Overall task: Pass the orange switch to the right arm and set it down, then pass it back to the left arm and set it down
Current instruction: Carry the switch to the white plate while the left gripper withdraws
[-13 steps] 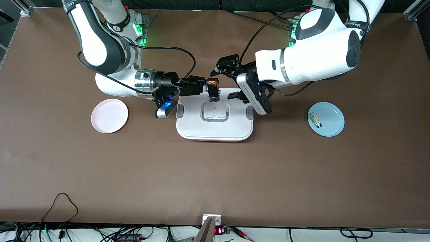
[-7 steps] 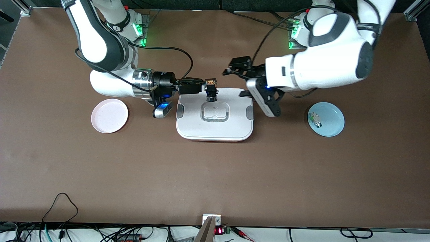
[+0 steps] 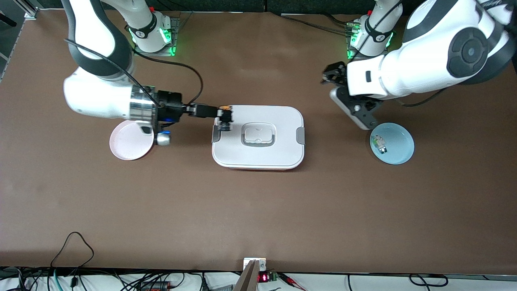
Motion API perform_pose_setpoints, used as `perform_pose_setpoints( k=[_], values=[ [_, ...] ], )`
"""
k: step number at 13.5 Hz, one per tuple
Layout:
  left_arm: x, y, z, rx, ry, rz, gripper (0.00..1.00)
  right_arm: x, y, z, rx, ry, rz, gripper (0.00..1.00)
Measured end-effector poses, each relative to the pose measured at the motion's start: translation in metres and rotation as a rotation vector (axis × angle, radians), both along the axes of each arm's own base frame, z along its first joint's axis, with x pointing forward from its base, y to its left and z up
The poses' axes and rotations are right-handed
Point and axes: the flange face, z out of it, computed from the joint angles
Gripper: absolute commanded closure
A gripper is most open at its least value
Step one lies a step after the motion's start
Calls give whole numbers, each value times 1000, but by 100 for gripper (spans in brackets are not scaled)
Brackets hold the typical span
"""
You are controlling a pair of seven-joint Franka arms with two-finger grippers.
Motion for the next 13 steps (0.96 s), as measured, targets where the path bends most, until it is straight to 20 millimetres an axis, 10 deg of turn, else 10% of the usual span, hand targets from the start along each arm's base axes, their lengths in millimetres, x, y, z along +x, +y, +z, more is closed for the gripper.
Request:
perform_pose_setpoints(
  k=[7,13],
  values=[
    [34,167,0,308,-35,336,0,12,-67,-12,-493,-335,371,74],
    [27,206,5,461,-7,506,0,15,-132,-29,-779,-598,964,74]
  ],
)
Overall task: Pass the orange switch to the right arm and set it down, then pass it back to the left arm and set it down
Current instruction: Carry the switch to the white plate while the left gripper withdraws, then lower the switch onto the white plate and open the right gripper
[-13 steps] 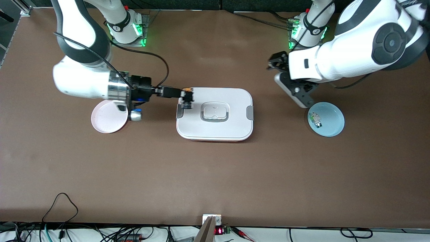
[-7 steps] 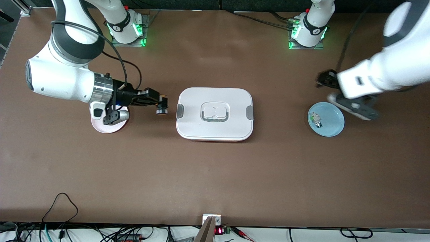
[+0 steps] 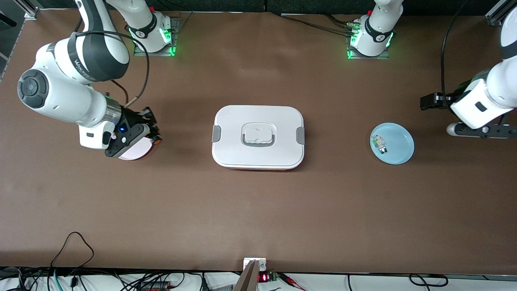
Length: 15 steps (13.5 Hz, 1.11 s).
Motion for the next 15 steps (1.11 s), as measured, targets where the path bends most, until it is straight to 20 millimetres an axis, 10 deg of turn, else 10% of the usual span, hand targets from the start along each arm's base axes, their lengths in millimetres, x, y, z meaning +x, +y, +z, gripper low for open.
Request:
perform_pose_setpoints(
  k=[5,10,15],
  values=[
    [3,27,2,10,-26,98,0,1,-47,-13,-98,-8,416,74],
    [5,20,6,7,-54,102,0,-4,-111,-55,-84,-44,639,74],
    [6,3,6,17,-57,79,0,-23,-133,-104,-59,-59,788,74]
  ],
)
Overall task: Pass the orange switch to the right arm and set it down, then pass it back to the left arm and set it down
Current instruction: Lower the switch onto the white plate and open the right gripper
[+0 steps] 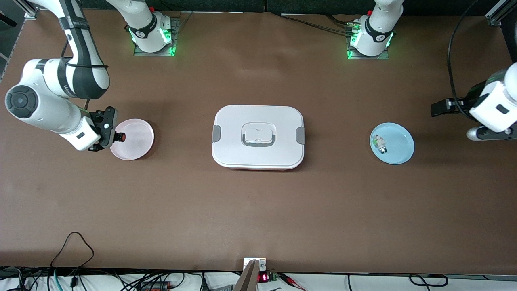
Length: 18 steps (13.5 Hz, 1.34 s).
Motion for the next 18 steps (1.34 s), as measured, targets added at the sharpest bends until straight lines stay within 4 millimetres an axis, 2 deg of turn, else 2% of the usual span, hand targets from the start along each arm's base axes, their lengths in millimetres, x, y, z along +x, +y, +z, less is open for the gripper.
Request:
perform_pose_setpoints(
  k=[3,6,9,14,18],
  values=[
    [6,-2,2,15,-8,30,0,-15,-7,-31,10,-20,61,75],
    [6,23,13,-22,-21,73,0,-30,-17,-58,17,-56,116,76],
    [0,41,26,-48,-38,66,0,-37,-21,-72,18,-57,123,75],
    [-7,56,40,-66,-58,19,0,-42,-26,-101,21,-49,143,76],
    [-8,60,42,-69,-60,10,0,-47,-35,-124,23,-28,136,76]
  ],
)
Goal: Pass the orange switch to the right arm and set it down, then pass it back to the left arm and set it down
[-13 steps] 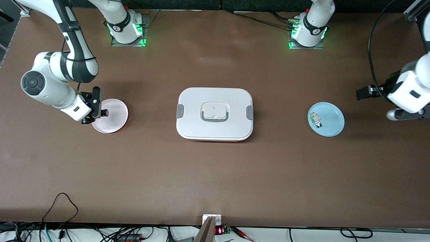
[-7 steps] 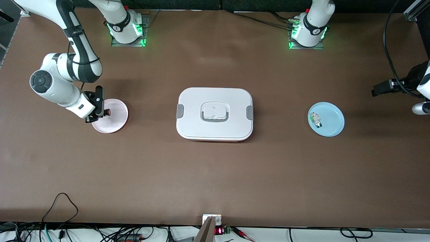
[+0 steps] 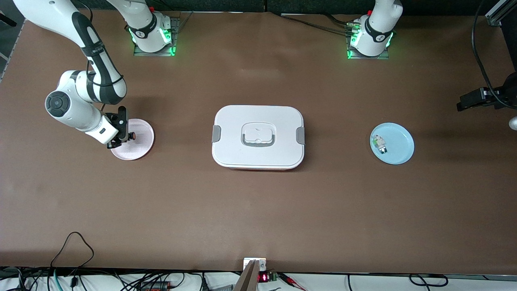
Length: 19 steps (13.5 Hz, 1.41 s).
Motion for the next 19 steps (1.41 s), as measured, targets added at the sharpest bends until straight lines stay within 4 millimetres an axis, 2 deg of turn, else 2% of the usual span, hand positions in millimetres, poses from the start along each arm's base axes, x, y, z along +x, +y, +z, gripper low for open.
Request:
perform_pose_setpoints(
  k=[5,6,7,8,11,14,16,19],
  values=[
    [0,0,0,-1,2,-5,0,-6,1,-19,1,32,1,75],
    [0,0,0,-1,2,-4,0,-7,1,-22,1,37,1,68],
    [0,1,0,-1,2,-4,0,-8,1,-23,1,41,1,41],
    [0,2,0,-1,2,-2,0,-8,1,-23,1,40,1,2],
    [0,6,-1,-10,2,-1,0,-8,1,-22,3,37,-3,0],
    [0,8,-1,-18,2,-4,0,-4,2,-7,47,45,-69,0],
    [0,8,-1,-19,2,-4,0,10,5,19,91,64,-122,0],
    [0,7,-1,-19,2,-7,0,48,18,85,107,81,-249,0]
  ],
)
